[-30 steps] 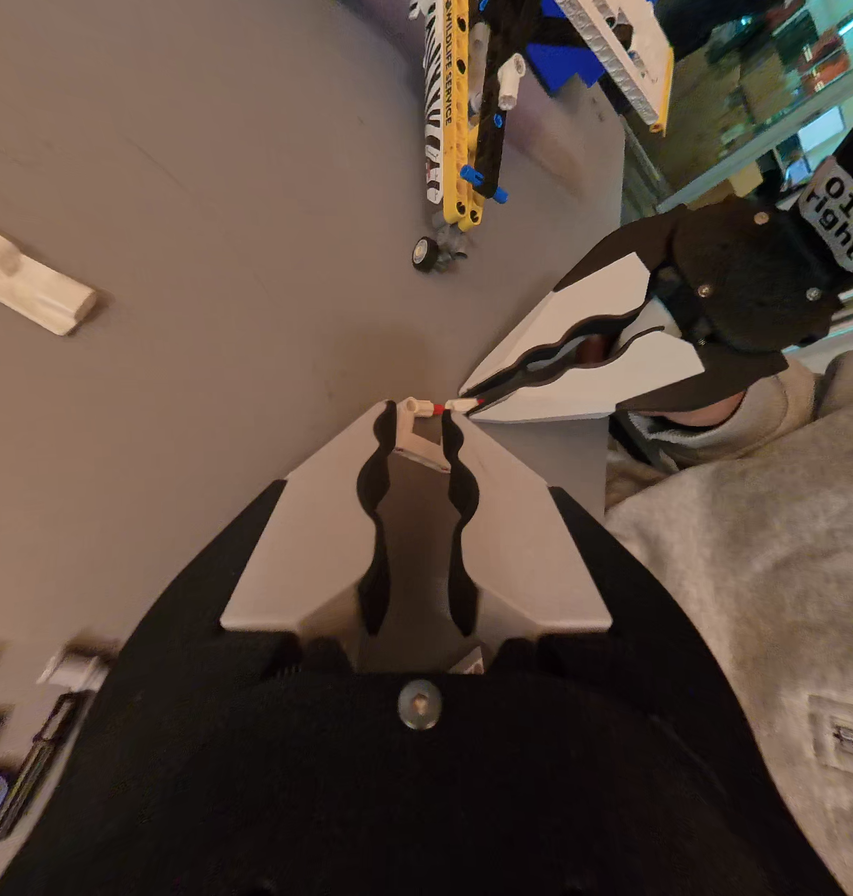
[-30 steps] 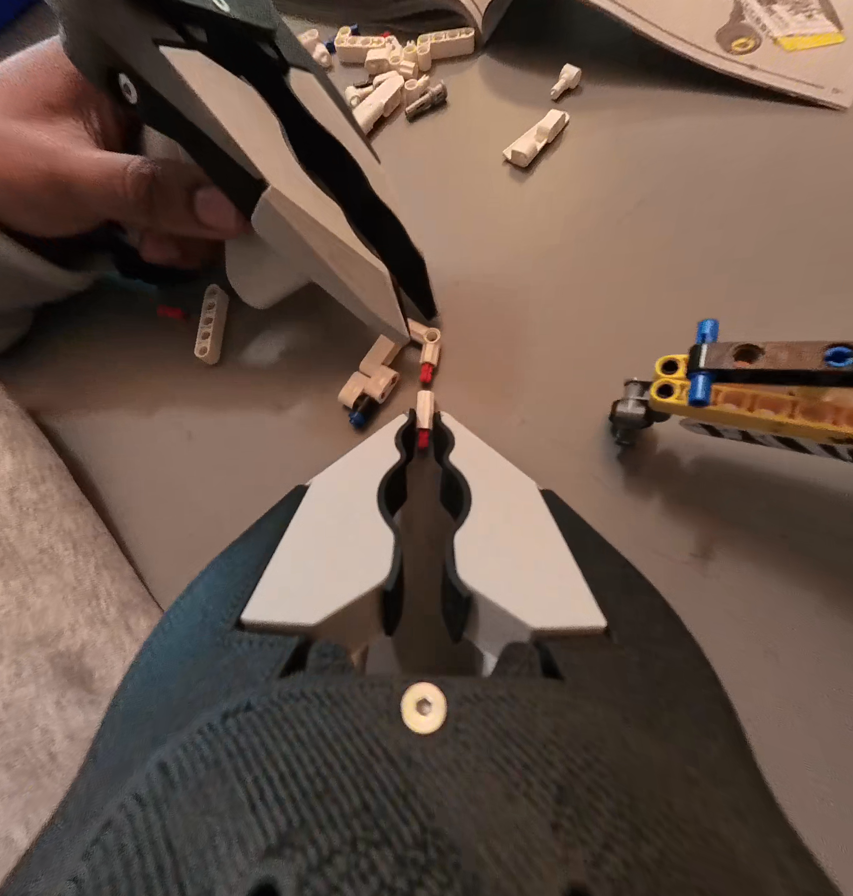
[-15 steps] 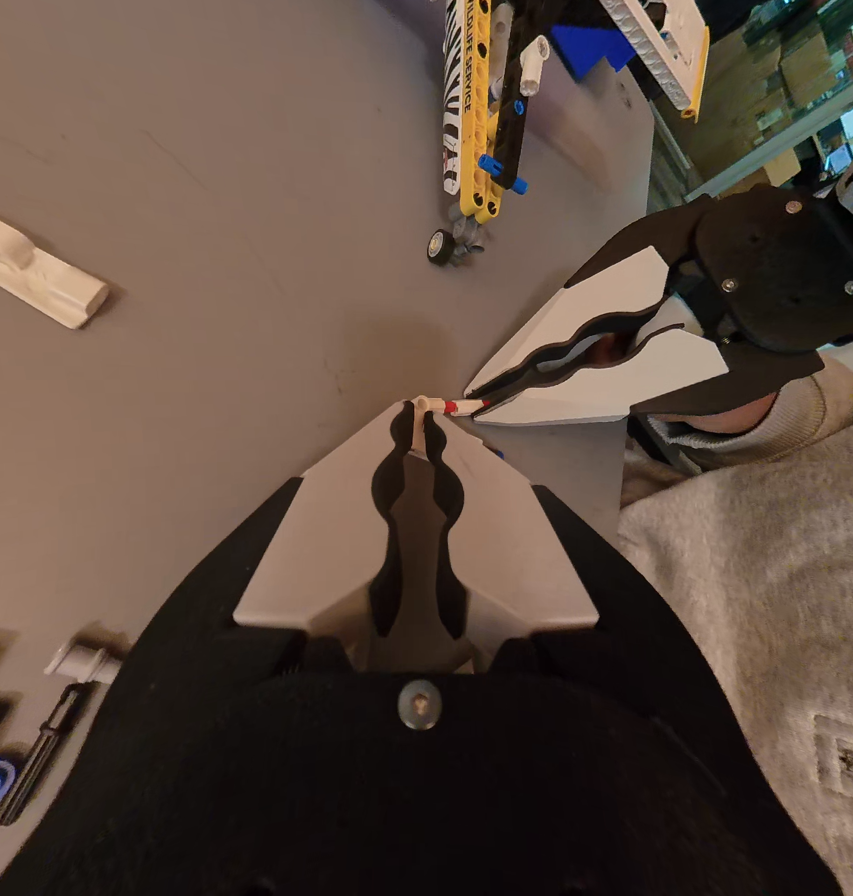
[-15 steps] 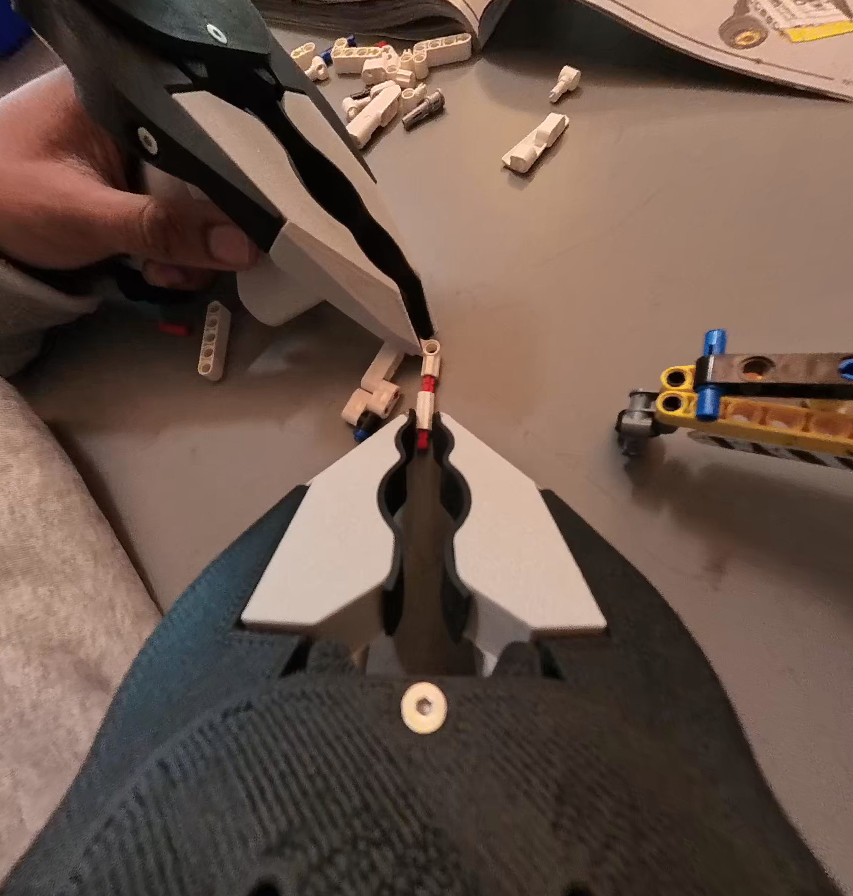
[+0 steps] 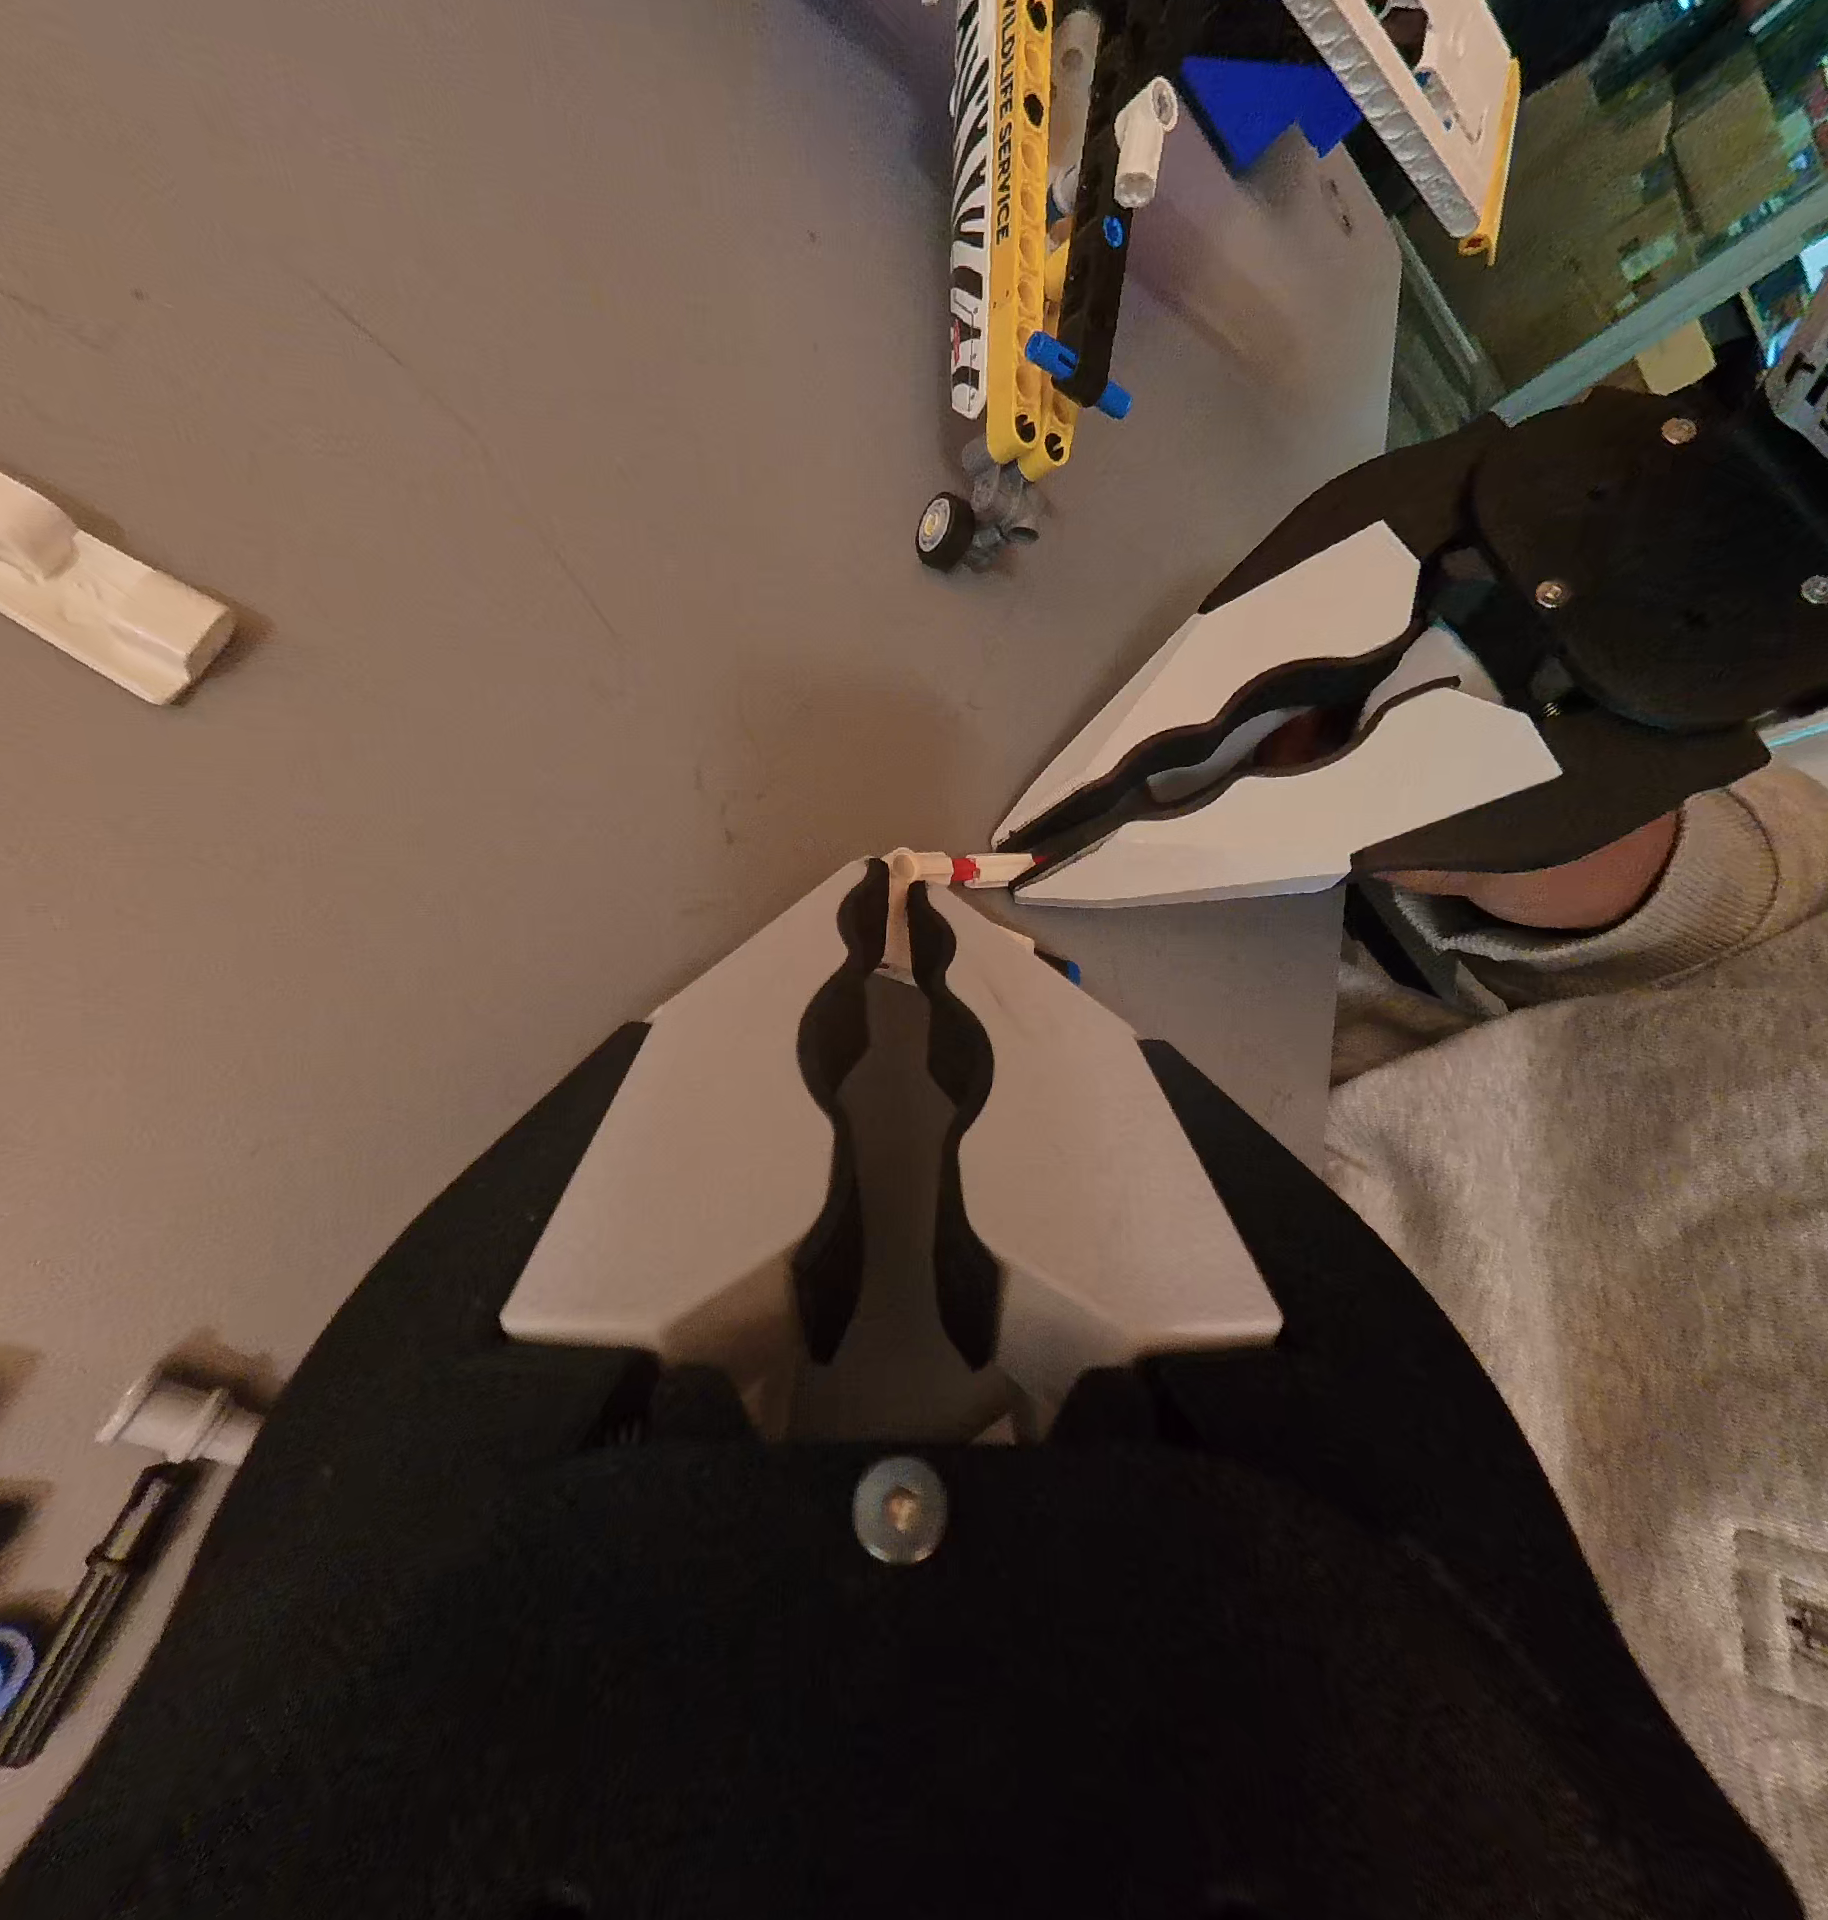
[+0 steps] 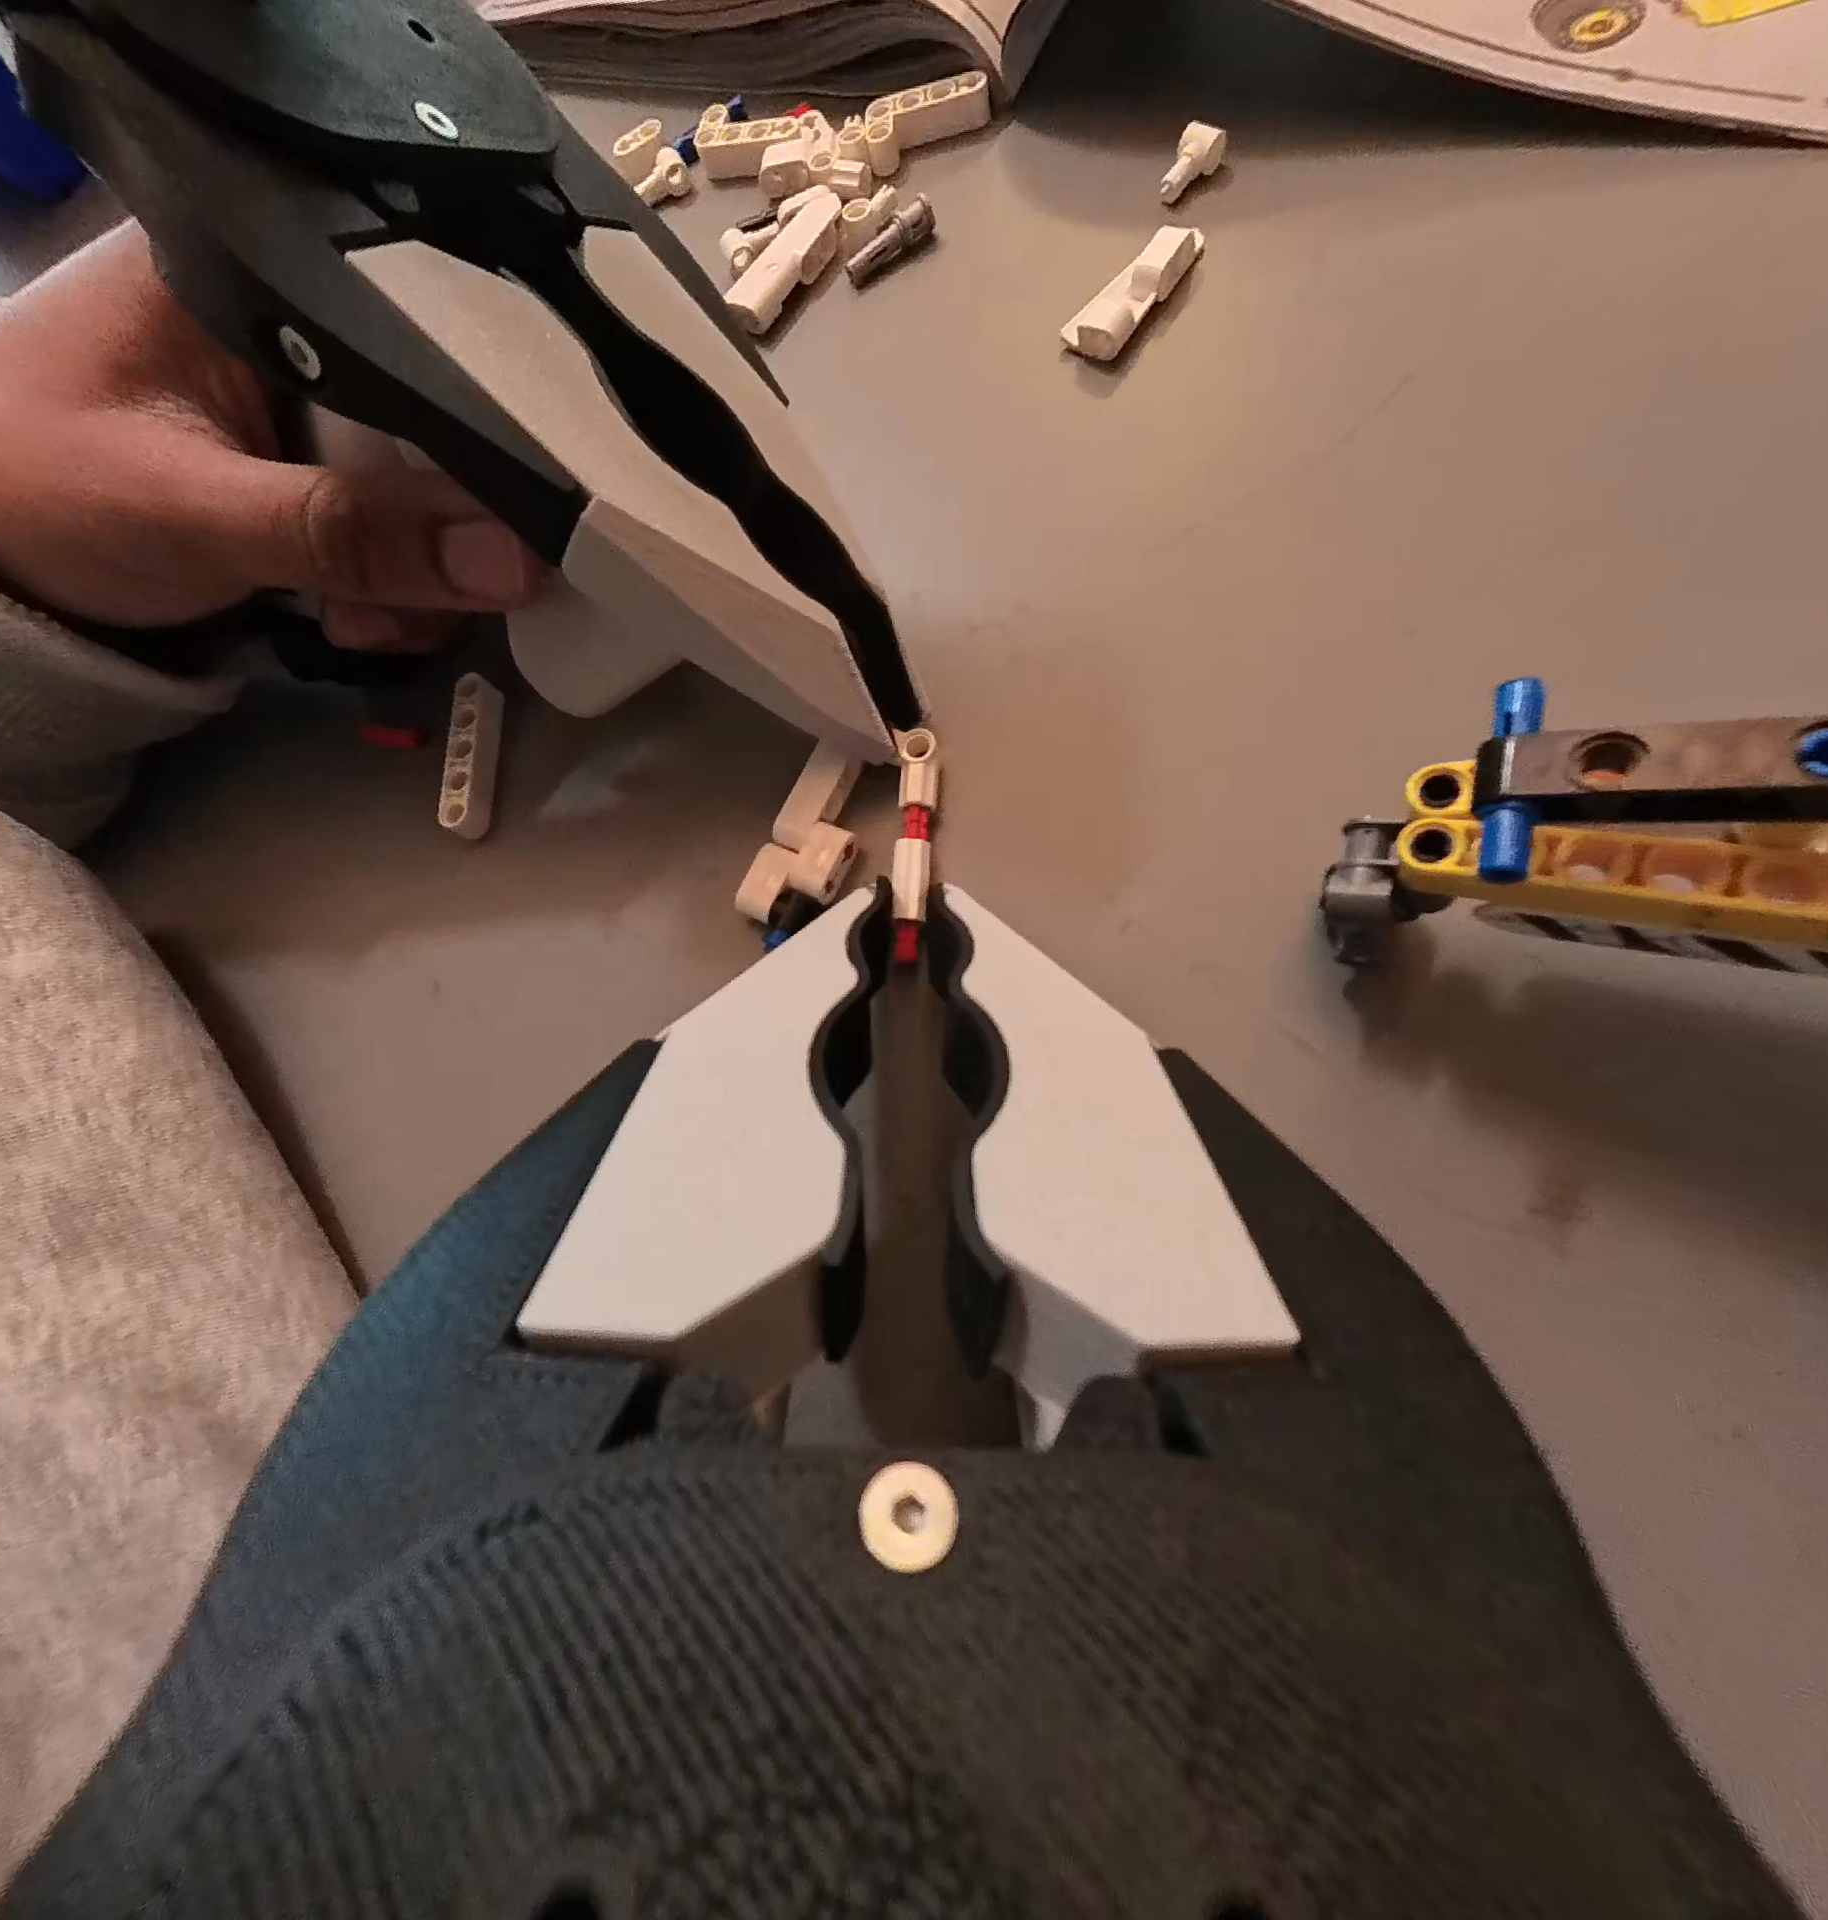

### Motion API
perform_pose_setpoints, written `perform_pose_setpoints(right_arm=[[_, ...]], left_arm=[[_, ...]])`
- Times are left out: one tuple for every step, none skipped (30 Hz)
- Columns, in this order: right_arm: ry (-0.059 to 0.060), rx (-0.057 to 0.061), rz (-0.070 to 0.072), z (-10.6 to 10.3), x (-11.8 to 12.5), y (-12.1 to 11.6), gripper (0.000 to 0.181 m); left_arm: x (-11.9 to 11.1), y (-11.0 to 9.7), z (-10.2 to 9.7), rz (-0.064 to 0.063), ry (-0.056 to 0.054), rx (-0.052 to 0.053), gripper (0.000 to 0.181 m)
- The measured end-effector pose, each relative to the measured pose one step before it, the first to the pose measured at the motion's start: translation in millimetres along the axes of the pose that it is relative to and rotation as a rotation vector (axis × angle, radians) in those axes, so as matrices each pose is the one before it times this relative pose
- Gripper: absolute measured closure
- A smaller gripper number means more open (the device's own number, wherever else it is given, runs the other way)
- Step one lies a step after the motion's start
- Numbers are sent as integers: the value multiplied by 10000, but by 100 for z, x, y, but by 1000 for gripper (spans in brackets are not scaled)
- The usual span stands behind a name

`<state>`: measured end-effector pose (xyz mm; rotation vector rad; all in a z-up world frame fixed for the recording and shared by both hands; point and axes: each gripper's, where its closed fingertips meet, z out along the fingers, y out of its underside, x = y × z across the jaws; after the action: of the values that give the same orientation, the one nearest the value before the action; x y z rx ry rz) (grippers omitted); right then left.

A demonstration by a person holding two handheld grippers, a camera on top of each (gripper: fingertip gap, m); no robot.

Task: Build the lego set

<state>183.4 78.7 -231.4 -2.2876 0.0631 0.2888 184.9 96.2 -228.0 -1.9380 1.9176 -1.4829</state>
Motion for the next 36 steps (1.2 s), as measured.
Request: perform_pose_setpoints(right_arm=[[-27, 5, 71, -1, 5, -5, 176], [-24, 4, 53, -7, 12, 5, 176], [-8, 2, 31, -4, 28, -5, 176], [-10, 0, 16, -6, 3, -4, 176], [-6, 1, 16, 3, 2, 3, 176], [-7, 1, 20, -3, -5, -5, 176], [-11, 1, 22, -1, 10, -1, 176], [-16, 0, 21, 0, -6, 3, 176], [-21, 1, 38, -5, 5, -4, 176], [-27, 2, 52, 0, -1, -1, 176], [-32, 3, 54, -4, 9, -5, 176], [-30, 1, 44, -1, 0, 1, 176], [-25, 1, 44, 2, -5, -12, 176], [-25, 3, 58, -9, 6, 2, 176], [-30, 5, 67, 5, -4, 0, 176], [-30, 5, 65, -3, 4, -10, 176], [-22, 4, 45, 2, 1, -3, 176], [-5, 2, 7, -8, -3, 2, 176], [16, 3, -26, 7, -10, -1, 176], [17, 9, -62, -5, -40, -13, 174], [24, 42, -107, -14, -78, -56, 169], [83, 53, -143, -33, -18, -75, 163], [125, 22, -178, -41, 20, -21, 159], [105, 5, -221, -19, -20, 8, 158], [64, 13, -264, -49, -101, 7, 157], [110, 22, -278, -72, -59, 13, 157], [82, 31, -310, -87, -109, 11, 157], [107, 30, -333, -105, -79, 25, 158], [201, 14, -346, -102, 84, 59, 160], [248, 10, -323, -107, 176, 51, 163], [208, 0, -269, -72, 158, 49, 166], [137, -26, -188, 2, 93, 54, 167], [37, -58, -101, 69, -19, 63, 167], [-22, -62, -42, 99, -90, 54, 167], [-19, -57, -34, 112, -88, 26, 166], [-1, -41, -52, 101, -52, 8, 166]], left_arm=[[2, -6, -6, 3, -1, 0, 178], [3, 4, 5, 5, -1, -1, 178], [9, 4, 5, 2, 2, -1, 178], [-5, -2, -6, -2, 1, 0, 178], [4, 0, 0, -2, 2, 0, 178], [-3, 6, 5, -1, 1, 0, 178], [-4, -3, -6, -2, 2, 0, 178], [2, 0, 0, -1, 1, 0, 178], [2, 0, 0, -1, 1, 0, 178], [2, 0, 0, -1, 1, 0, 178], [4, 1, 0, -2, 2, 0, 178], [0, -10, 1, -5, 5, 0, 178], [-2, 4, 0, -6, 5, 0, 178], [-1, -3, -5, -4, 3, 0, 178], [2, 0, 0, -1, 1, 0, 178], [4, -6, -5, 1, -1, 0, 178], [2, 0, 0, -1, 1, 0, 178], [-2, 0, 0, 0, -1, 0, 178], [10, -3, 0, 4, -1, -1, 178], [27, 12, 10, 10, 14, -10, 178], [24, 24, 8, 13, 7, -12, 178], [6, -9, -5, 10, -5, 0, 178], [4, 8, 1, 3, -3, 1, 178], [-5, -3, -5, -2, 1, 1, 178], [-1, -10, 0, -5, 4, 0, 179], [-3, 4, 0, -5, 5, 0, 179], [0, -4, -5, -5, 3, 1, 179], [1, -1, 0, 0, 0, 0, 179], [3, -6, -5, 2, -1, 0, 179], [0, 0, 0, 0, 0, 0, 179], [-4, -2, -6, -2, 2, 0, 179], [1, 6, 5, -4, 3, 0, 179], [-4, -2, -6, -2, 2, -1, 179], [3, 1, -1, -1, 1, -1, 179], [4, 2, -1, -1, 2, -1, 178], [-3, -2, -6, -2, 2, 0, 178]])
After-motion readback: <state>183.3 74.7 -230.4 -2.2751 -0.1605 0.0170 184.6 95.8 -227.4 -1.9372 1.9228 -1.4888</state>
